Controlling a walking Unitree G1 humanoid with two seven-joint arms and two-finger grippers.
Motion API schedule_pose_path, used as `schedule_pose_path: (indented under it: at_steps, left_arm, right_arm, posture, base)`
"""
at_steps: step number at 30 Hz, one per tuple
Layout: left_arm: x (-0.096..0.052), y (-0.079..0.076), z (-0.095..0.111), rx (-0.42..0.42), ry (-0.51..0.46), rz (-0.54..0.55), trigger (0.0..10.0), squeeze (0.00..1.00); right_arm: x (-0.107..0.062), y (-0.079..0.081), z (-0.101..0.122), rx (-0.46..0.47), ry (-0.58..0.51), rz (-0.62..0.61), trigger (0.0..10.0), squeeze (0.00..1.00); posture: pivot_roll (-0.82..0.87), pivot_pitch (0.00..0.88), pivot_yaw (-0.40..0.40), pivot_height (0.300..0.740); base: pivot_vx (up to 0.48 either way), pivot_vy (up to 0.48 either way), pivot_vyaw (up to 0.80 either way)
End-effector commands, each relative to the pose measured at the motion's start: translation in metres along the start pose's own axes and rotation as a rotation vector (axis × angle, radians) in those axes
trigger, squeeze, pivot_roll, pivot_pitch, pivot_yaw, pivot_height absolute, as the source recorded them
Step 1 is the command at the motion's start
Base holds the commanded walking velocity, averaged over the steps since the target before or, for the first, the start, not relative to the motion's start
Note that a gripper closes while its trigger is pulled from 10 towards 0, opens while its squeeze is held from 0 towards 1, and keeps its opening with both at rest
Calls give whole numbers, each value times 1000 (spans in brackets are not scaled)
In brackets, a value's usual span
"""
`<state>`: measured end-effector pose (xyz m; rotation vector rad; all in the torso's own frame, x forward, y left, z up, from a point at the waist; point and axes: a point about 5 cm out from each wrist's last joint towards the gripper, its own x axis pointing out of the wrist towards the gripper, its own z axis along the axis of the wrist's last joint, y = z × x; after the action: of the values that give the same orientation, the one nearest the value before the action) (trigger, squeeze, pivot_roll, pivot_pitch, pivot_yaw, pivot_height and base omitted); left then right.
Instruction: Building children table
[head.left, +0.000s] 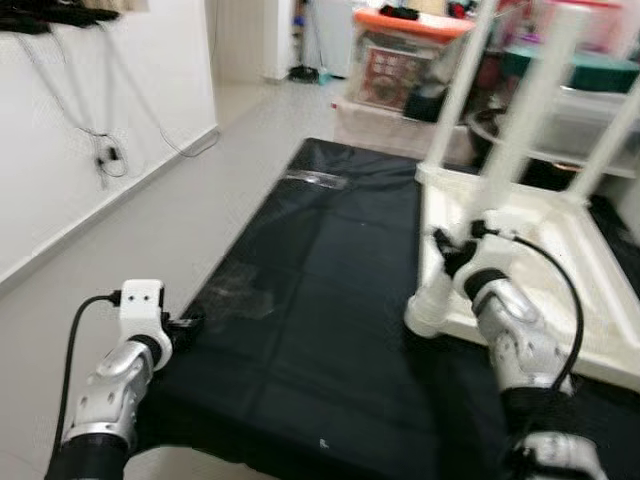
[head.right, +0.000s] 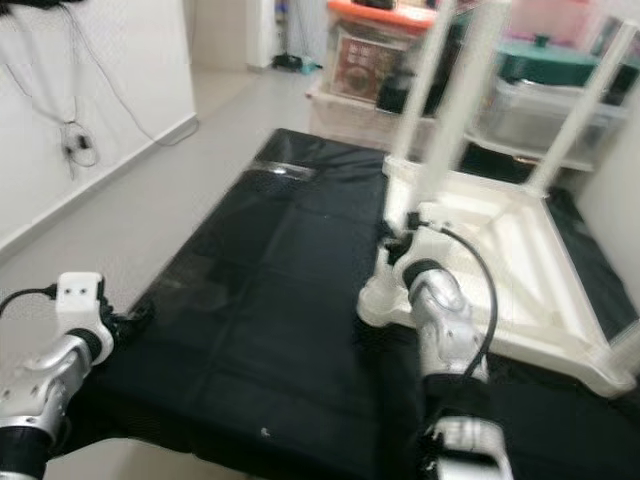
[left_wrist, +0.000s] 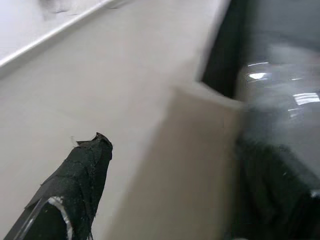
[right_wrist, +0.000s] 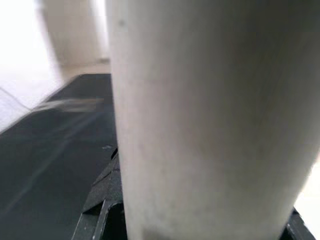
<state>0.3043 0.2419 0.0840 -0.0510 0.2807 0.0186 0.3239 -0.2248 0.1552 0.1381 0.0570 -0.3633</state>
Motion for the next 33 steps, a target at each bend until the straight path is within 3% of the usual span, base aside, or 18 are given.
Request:
schedule_pose_path:
  at_steps: [1, 2, 3, 4, 6, 10, 11, 12, 13, 17, 18, 24, 26, 28, 29, 30, 32, 33]
  left_arm:
    - [0, -3, -2, 5, 10, -3, 10000, 0]
    - [-1, -2, -2, 3, 11, -1, 10000, 0]
    - [-1, -2, -2, 3, 11, -1, 10000, 0]
    - [-1, -1, -2, 4, 14, 1, 10000, 0]
    - [0, 0, -1, 4, 15, 2, 10000, 0]
    - [3, -1, 1, 5, 14, 0, 10000, 0]
    - [5, -2, 2, 3, 12, -4, 10000, 0]
    - [6, -4, 2, 3, 11, -6, 10000, 0]
    - [6, -5, 2, 0, 10, -8, 10000, 0]
    - [6, -7, 1, -4, 11, -10, 10000, 0]
    - [5, -7, -1, -6, 12, -10, 10000, 0]
    - [4, -6, -3, -8, 17, -8, 10000, 0]
    - [5, -6, -2, -6, 17, -9, 10000, 0]
    - [5, -6, -2, -6, 17, -9, 10000, 0]
    - [6, -6, -1, -4, 16, -11, 10000, 0]
    - [6, -6, -1, -4, 16, -11, 10000, 0]
    - [7, -7, -1, 0, 16, -18, 10000, 0]
    - [7, -7, -1, 0, 16, -18, 10000, 0]
  right_arm:
    - [-7, -27, -27, -68, 126, -154, 0, 0]
    - [-24, -16, -33, -39, 130, -183, 0, 0]
    - [-24, -16, -33, -39, 130, -183, 0, 0]
    - [-40, -2, -37, -3, 135, -196, 0, 0]
    - [-49, 7, -33, 16, 116, -199, 0, 0]
    - [-47, 15, -19, -7, 61, -146, 0, 0]
    - [-42, 17, -13, -32, 42, -102, 8667, 0]
    - [-42, 20, -10, -46, 44, -104, 8667, 0]
    - [-42, 21, -7, -45, 45, -114, 10000, 0]
    - [-45, 22, -4, -24, 43, -112, 10000, 0]
    - [-47, 22, -1, -25, 21, -88, 10000, 1000]
    - [-50, 23, 15, -2, -31, -15, 10000, 1000]
    - [-44, 19, 39, 35, -125, 34, 10000, 1000]
    - [-42, 17, 49, 51, -170, 51, 10000, 1000]
    - [-38, 14, 65, 86, -231, 116, 10000, 1000]
    - [-38, 14, 65, 86, -231, 116, 10000, 1000]
    - [-36, 15, 88, 130, -295, 292, 10000, 988]
    - [-36, 15, 88, 130, -295, 292, 10000, 988]
  posture:
    - [152, 0, -128, 740]
    - [149, 0, -119, 740]
    - [149, 0, -119, 740]
    - [149, 0, -114, 740]
    - [140, 0, -104, 740]
    - [129, 0, -99, 740]
    - [120, 0, -100, 740]
    - [120, 0, -101, 740]
    - [120, 0, -101, 740]
    - [118, 0, -105, 740]
    - [117, 0, -107, 740]
    - [113, 0, -105, 740]
    - [113, 0, -105, 740]
    - [110, 0, -102, 740]
    - [106, 0, -95, 740]
    - [106, 0, -95, 740]
    - [104, 0, -95, 740]
    - [104, 0, -95, 740]
  base:
    - [0, 0, 0]
    - [0, 0, 0]
    - [0, 0, 0]
    - [0, 0, 0]
    - [0, 0, 0]
    - [0, 0, 0]
    - [0, 0, 0]
    - [0, 0, 0]
    - [0, 0, 0]
    - [0, 0, 0]
    - [0, 0, 0]
    - [0, 0, 0]
    - [0, 0, 0]
    - [0, 0, 0]
    - [0, 0, 0]
    - [0, 0, 0]
    - [0, 0, 0]
    - [0, 0, 0]
